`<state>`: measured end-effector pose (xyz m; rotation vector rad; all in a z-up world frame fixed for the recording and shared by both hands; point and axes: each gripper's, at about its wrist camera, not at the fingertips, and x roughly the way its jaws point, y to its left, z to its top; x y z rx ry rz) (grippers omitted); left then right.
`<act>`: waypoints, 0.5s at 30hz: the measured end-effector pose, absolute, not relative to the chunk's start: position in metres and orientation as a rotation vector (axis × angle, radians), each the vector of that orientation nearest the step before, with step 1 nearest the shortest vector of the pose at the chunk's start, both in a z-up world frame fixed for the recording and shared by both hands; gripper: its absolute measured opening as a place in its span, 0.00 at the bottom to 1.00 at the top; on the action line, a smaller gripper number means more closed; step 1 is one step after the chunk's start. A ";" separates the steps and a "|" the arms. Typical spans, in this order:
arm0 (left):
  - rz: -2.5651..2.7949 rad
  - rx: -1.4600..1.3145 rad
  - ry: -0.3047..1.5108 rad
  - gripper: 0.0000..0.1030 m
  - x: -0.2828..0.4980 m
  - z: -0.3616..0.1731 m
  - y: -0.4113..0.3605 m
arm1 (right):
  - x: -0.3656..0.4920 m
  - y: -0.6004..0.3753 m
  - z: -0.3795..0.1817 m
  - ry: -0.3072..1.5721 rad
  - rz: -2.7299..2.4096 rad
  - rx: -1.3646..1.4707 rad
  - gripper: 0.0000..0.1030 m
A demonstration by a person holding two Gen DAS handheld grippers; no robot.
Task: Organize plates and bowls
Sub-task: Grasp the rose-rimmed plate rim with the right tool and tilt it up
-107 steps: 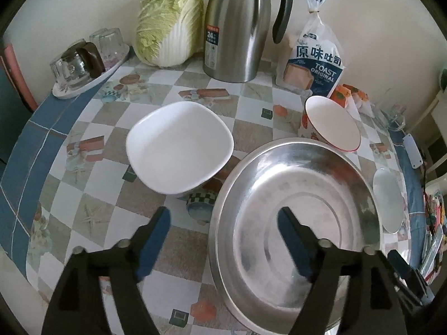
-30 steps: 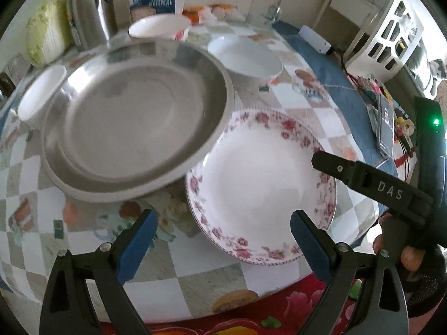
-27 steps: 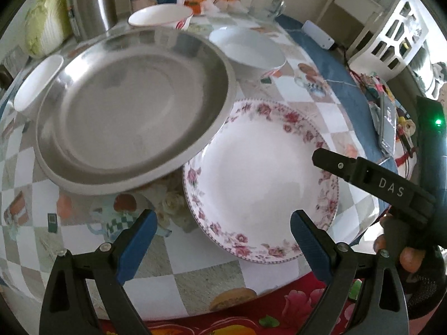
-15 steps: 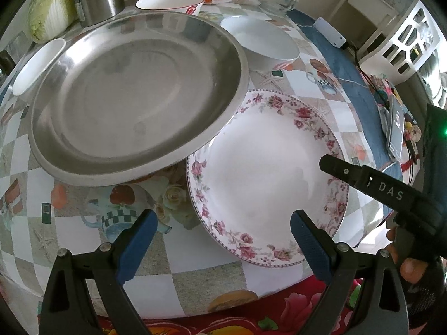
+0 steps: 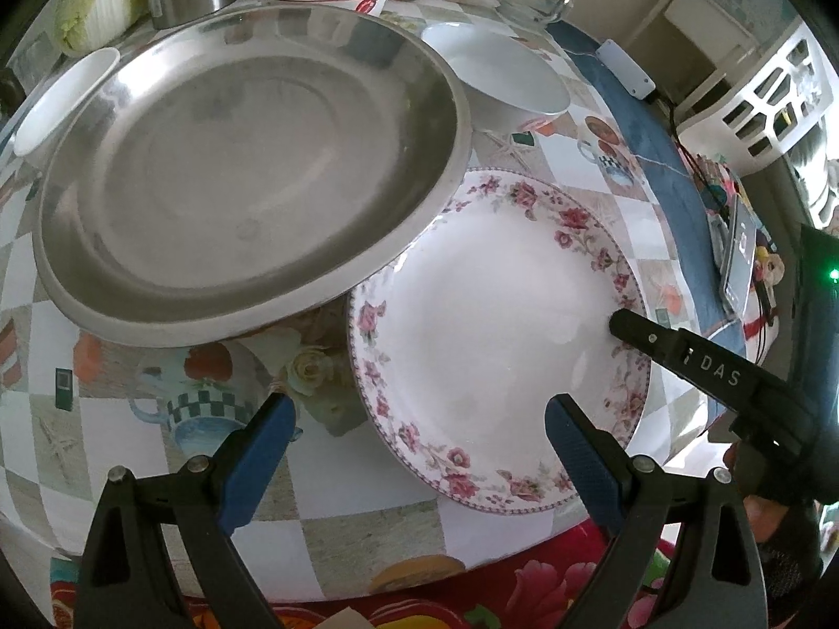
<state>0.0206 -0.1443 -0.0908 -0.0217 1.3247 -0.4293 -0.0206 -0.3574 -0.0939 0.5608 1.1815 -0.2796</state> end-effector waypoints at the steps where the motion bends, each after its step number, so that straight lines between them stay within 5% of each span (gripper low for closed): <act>1: -0.426 -0.025 1.323 0.93 0.021 -0.091 -0.145 | -0.021 -0.359 -0.093 1.180 -0.287 0.564 0.32; 15: -0.383 -0.130 1.315 0.93 0.033 -0.112 -0.153 | -0.035 -0.386 -0.094 1.135 -0.324 0.657 0.30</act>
